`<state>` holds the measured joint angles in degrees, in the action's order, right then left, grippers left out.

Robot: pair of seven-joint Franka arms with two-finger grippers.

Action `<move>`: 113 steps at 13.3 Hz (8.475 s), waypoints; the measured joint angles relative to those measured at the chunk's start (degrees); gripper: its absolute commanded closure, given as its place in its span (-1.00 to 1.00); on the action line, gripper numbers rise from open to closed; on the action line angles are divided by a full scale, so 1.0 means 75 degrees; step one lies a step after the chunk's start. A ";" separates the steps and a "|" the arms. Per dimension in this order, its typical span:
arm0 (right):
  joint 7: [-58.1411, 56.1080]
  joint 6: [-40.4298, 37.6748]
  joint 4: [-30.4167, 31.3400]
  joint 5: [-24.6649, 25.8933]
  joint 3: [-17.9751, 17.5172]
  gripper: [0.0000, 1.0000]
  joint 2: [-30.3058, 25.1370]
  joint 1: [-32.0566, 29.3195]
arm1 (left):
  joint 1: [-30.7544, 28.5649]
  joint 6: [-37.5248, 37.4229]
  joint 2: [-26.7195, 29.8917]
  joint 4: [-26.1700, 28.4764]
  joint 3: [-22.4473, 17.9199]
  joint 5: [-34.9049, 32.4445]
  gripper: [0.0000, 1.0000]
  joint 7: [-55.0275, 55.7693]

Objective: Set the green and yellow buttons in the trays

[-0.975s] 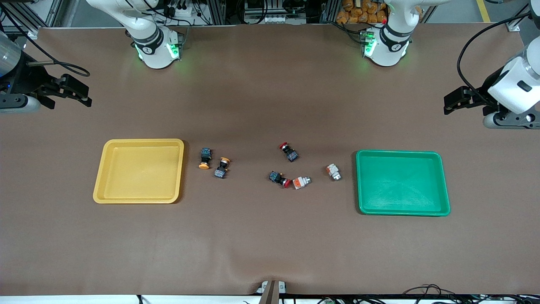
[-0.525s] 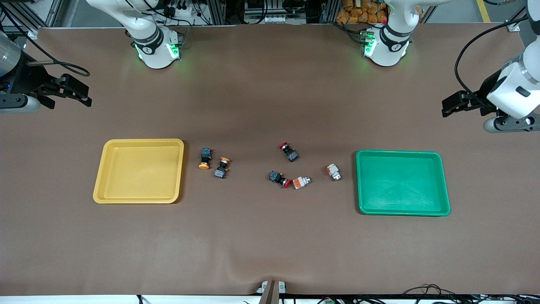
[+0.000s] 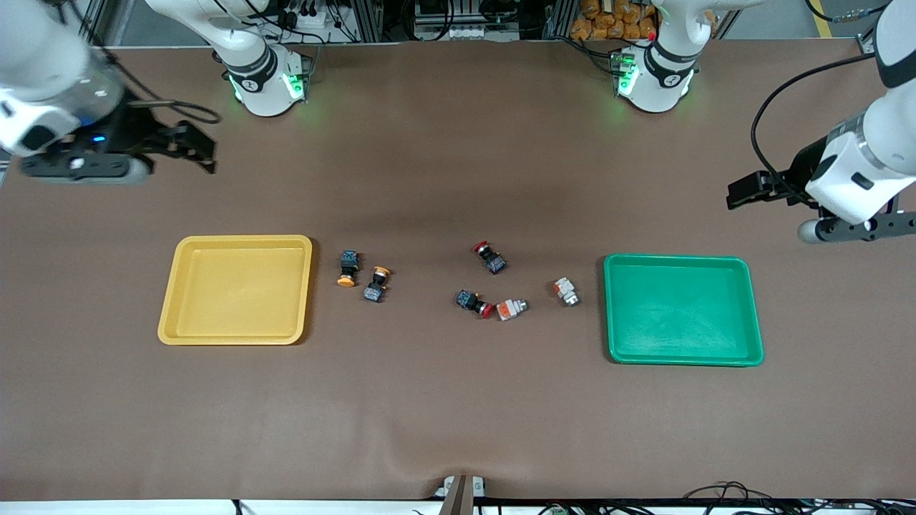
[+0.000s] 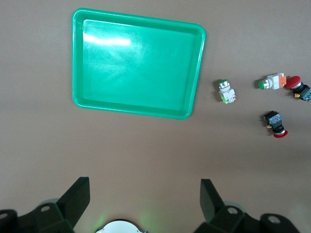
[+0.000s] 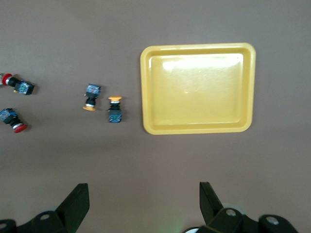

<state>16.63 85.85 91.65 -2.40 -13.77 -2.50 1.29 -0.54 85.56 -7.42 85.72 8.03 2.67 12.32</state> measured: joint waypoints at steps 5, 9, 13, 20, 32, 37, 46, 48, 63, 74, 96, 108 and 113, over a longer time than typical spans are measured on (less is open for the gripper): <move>0.0115 0.0160 0.0182 0.0000 -0.0373 -1.00 0.0041 0.0003 | 0.0201 0.0592 -0.0496 0.0002 0.0071 0.0032 -1.00 0.0336; 0.0116 0.0984 0.0641 0.0000 -0.0417 -1.00 0.0405 0.0149 | 0.0510 0.1219 -0.0998 0.0004 0.0090 0.0037 -1.00 0.0628; 0.0609 0.2630 0.1099 0.0065 -0.0423 -1.00 0.1442 0.0556 | 0.1134 0.2087 -0.1743 0.0030 0.0106 0.0042 -1.00 0.1781; 0.1830 0.4615 0.1154 0.0903 -0.0421 -1.00 0.3067 0.1152 | 0.1754 0.3232 -0.3025 0.0055 0.0109 0.0042 -1.00 0.3066; 0.3445 0.6446 0.1386 0.1840 -0.0399 -1.00 0.4628 0.1780 | 0.2076 0.4330 -0.3697 0.0915 0.0103 -0.0043 -1.00 0.3563; 0.3654 0.7715 0.2224 0.2026 -0.0250 -1.00 0.4633 0.1868 | 0.2334 0.4738 -0.4163 0.1020 0.0103 -0.0251 -1.00 0.4127; 0.3654 0.8509 0.2430 0.2240 -0.0014 -1.00 0.5095 0.1869 | 0.2512 0.5134 -0.4606 0.1022 0.0081 -0.0519 0.99 0.4349; 0.3654 0.8515 0.2430 0.2261 -0.0015 -1.00 0.5130 0.1877 | 0.2512 0.5161 -0.4621 0.1016 0.0074 -0.0933 1.00 0.4377; 0.3745 0.8241 0.2277 0.2294 0.0377 1.00 0.5140 0.2342 | 0.1025 0.4514 -0.3009 0.0636 -0.0096 -0.1137 1.00 0.4171; 0.2248 0.5106 0.1687 0.2278 0.0134 1.00 0.3754 0.1729 | 0.0580 0.3653 -0.3135 0.0607 0.0107 -0.2206 -1.00 0.2796; -0.1624 0.8910 0.3936 0.2176 0.1120 1.00 0.4132 0.0611 | 0.3763 0.5691 -0.5132 -0.0870 0.0148 -0.1295 -1.00 1.4896; -0.1856 0.8647 0.3863 0.2197 0.1081 -1.00 0.4047 0.0613 | 0.3736 0.6630 -0.5889 -0.0883 0.0057 -0.1180 -1.00 1.6221; -0.2064 0.7481 0.3775 0.2004 0.0978 -1.00 0.3488 0.0635 | 0.3740 0.6651 -0.5911 -0.0899 0.0052 -0.1176 1.00 1.6370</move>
<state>1.15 141.96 119.96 12.63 -6.43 23.66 6.06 27.51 135.44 -51.75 78.98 8.42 -6.15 135.10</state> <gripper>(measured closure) 0.000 0.317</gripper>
